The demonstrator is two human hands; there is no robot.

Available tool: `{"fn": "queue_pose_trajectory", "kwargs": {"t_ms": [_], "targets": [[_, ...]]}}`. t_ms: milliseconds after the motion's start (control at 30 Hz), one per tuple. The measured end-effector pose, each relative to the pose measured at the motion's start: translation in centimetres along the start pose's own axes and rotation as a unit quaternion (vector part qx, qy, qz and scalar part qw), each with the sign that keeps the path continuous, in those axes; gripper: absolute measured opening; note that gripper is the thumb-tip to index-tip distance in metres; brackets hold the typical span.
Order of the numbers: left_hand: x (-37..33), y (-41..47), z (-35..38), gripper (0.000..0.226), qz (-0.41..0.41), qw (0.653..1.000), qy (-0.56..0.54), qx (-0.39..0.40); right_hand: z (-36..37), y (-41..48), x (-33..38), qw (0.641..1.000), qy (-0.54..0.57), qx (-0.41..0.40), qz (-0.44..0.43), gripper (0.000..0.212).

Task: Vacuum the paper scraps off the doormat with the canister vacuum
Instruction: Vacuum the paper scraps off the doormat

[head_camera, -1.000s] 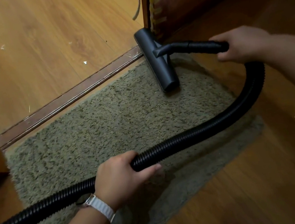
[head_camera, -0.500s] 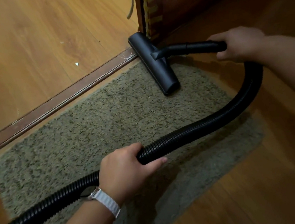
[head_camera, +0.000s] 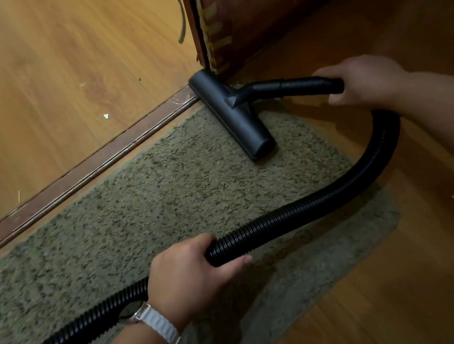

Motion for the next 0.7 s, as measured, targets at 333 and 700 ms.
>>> {"fn": "queue_pose_trajectory", "kwargs": {"t_ms": [333,700], "targets": [[0.4,-0.5,-0.2,0.084,0.023,1.000,-0.009,0.010,1.4,-0.1,4.7,0.997,-0.017,0.021,-0.069,0.051],[0.7,-0.7,-0.6,0.090,0.035,0.999,-0.005,0.006,1.9,-3.5,1.1,1.000,0.003,-0.018,0.020,0.058]]}}
Point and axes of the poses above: each hand's wrist, its own y-axis towards the middle knuckle, its own z-axis out of the palm, x = y × z, the point moved 4 cm from there along y, towards the middle knuckle, and after that the axes turned 5 degrees about x, right-handed, at the moved point
